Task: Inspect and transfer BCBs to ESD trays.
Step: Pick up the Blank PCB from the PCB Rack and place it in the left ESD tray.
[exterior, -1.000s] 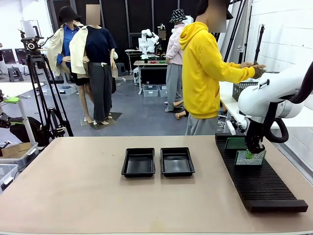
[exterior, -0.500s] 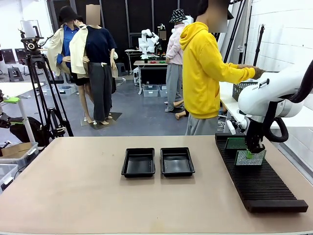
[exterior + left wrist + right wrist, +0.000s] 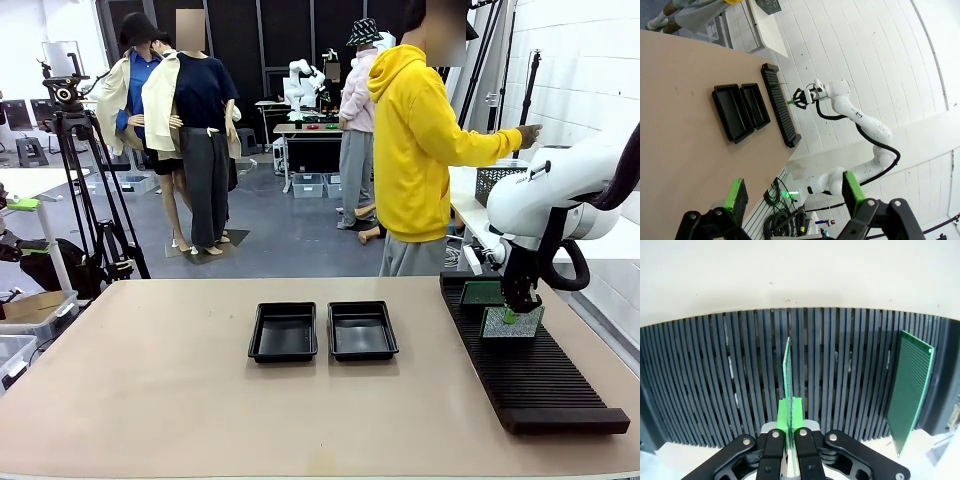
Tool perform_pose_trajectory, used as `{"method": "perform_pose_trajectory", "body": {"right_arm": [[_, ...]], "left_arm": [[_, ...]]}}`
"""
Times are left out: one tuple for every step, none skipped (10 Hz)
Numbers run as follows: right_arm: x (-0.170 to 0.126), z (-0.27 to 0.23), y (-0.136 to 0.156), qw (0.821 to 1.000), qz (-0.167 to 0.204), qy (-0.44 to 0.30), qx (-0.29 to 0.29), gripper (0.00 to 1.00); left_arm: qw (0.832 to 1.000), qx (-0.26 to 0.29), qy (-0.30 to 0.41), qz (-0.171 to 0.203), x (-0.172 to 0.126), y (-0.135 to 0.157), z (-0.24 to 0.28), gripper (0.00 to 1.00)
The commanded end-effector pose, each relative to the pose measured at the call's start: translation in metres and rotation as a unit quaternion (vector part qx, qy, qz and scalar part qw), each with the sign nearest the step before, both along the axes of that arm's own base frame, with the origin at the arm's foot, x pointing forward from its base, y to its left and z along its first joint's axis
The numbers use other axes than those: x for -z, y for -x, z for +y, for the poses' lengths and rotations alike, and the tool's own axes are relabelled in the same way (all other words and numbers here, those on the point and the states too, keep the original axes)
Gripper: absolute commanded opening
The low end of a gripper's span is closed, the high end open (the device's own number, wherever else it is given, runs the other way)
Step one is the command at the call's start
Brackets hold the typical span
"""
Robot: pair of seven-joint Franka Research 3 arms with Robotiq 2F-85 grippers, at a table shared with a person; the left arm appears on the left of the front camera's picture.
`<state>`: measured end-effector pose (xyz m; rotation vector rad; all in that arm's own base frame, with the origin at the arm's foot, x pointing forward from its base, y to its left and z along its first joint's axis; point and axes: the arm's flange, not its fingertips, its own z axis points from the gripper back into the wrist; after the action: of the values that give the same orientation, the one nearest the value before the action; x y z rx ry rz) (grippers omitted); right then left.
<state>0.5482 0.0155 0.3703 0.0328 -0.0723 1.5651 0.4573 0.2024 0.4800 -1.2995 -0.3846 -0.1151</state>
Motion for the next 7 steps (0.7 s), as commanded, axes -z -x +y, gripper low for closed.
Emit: {"method": "perform_pose_trajectory", "body": {"right_arm": [[-0.021,0.008,0.011,1.000,-0.004,0.016,-0.002,0.00],[-0.033,0.012,0.016,1.000,-0.009,0.020,-0.003,0.00],[-0.048,0.016,0.022,1.000,-0.015,0.027,-0.003,0.00],[-0.060,0.020,0.029,0.999,-0.018,0.030,0.002,0.00],[-0.072,0.023,0.035,0.999,-0.018,0.033,0.013,0.00],[-0.086,0.027,0.043,0.999,-0.016,0.037,0.026,0.00],[-0.097,0.030,0.048,0.998,-0.015,0.035,0.041,0.00]], "left_arm": [[1.000,-0.006,0.001,0.004,-0.004,0.000,0.000,1.00],[1.000,-0.006,0.001,0.004,-0.004,0.000,0.000,1.00],[1.000,-0.006,0.001,0.004,-0.004,0.000,0.000,1.00],[1.000,-0.006,0.001,0.004,-0.004,0.000,0.000,1.00],[1.000,-0.006,0.001,0.004,-0.004,0.000,0.000,1.00],[1.000,-0.006,0.001,0.004,-0.004,0.000,0.000,1.00],[1.000,-0.006,0.001,0.004,-0.004,0.000,0.000,1.00]]}}
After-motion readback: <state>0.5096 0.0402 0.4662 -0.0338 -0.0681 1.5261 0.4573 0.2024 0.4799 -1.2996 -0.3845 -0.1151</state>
